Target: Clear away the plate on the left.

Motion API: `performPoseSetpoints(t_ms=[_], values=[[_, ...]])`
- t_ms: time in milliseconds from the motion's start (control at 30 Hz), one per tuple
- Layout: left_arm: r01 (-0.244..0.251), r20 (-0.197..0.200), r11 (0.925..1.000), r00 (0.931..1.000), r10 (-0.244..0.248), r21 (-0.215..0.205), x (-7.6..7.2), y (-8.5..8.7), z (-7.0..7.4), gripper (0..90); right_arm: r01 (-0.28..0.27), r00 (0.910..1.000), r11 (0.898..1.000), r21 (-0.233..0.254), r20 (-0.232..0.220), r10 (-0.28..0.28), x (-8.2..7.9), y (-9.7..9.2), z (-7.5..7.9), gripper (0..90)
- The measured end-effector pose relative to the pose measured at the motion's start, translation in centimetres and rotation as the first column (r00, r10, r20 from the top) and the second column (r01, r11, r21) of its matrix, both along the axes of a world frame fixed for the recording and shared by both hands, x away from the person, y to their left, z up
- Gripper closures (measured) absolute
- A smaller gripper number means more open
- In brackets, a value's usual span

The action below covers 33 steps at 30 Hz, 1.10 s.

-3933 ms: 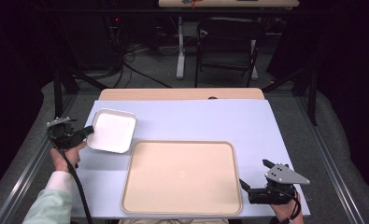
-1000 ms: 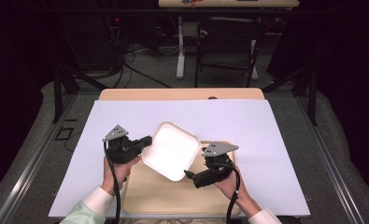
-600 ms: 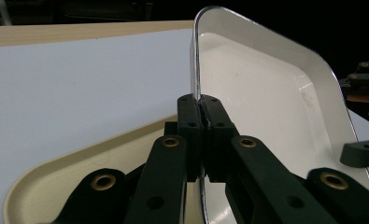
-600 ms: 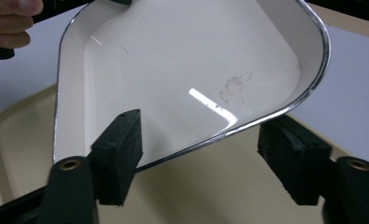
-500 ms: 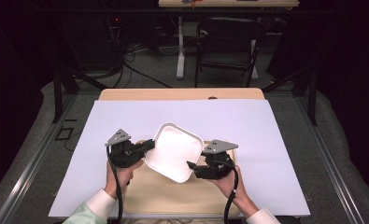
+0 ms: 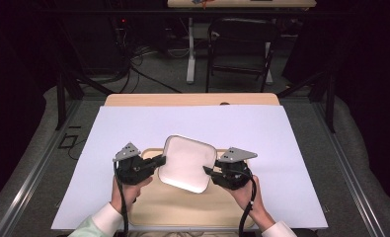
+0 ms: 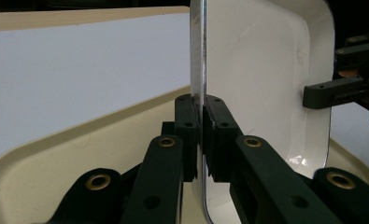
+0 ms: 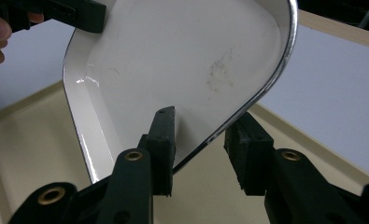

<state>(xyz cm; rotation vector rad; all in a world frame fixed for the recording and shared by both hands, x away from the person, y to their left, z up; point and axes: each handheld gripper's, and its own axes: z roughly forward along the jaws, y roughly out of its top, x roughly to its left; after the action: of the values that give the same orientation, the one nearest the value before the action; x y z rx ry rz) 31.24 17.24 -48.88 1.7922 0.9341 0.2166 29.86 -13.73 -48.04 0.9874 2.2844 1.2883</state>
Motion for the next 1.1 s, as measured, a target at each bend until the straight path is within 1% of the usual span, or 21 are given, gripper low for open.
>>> performPoseSetpoints(t_ms=[67, 233, 300, 467, 567, 700, 833, 900, 1033, 1100], values=[[0.001, 0.000, 1.0000, 1.0000, -0.001, 0.004, -0.2, -0.1, 0.0, 84.7, 0.001, 1.0000, 1.000, 0.011, 0.004, -0.001, -0.2, -0.2, 0.2, 65.0], [0.009, -0.008, 0.9999, 0.9999, -0.009, 0.010, -0.8, -0.3, -0.1, 84.3, -0.002, 1.0000, 1.000, 0.016, 0.005, 0.002, -0.4, -0.6, 0.4, 67.4], [0.008, -0.016, 1.0000, 0.9998, -0.008, 0.001, -1.0, -0.4, -0.1, 84.1, -0.005, 1.0000, 1.000, 0.022, 0.003, 0.005, -0.5, -0.7, 0.5, 68.0], [0.013, -0.023, 0.9999, 0.9997, -0.013, -0.003, -1.4, -0.5, -0.1, 83.9, -0.009, 1.0000, 1.000, 0.028, 0.000, 0.009, -0.7, -0.9, 0.6, 69.1], [0.015, -0.037, 0.9999, 0.9992, -0.015, -0.008, -1.7, -0.5, -0.2, 83.8, -0.009, 0.9999, 0.999, 0.037, -0.012, 0.009, -0.9, -1.1, 0.7, 69.7], [0.016, -0.059, 0.9998, 0.9981, -0.017, -0.011, -2.1, -0.6, -0.4, 83.8, -0.013, 0.9997, 0.999, 0.036, -0.022, 0.013, -1.1, -1.2, 0.8, 70.7], [0.020, -0.067, 0.9998, 0.9975, -0.020, -0.010, -2.4, -0.7, -0.6, 83.6, -0.017, 0.9994, 0.999, 0.038, -0.031, 0.018, -1.2, -1.4, 0.8, 71.9], [0.022, -0.073, 0.9997, 0.9971, -0.022, -0.006, -2.5, -0.7, -0.8, 83.5, -0.018, 0.9989, 0.999, 0.038, -0.042, 0.020, -1.1, -1.5, 0.8, 72.5], [0.023, -0.101, 0.9997, 0.9946, -0.024, -0.006, -2.6, -0.8, -1.1, 83.4, -0.020, 0.9980, 0.999, 0.037, -0.059, 0.022, -1.0, -1.5, 0.7, 73.2], [0.022, -0.105, 0.9997, 0.9942, -0.023, -0.006, -2.6, -0.8, -1.2, 83.4, -0.021, 0.9972, 0.999, 0.038, -0.071, 0.024, -1.0, -1.5, 0.6, 73.6]])
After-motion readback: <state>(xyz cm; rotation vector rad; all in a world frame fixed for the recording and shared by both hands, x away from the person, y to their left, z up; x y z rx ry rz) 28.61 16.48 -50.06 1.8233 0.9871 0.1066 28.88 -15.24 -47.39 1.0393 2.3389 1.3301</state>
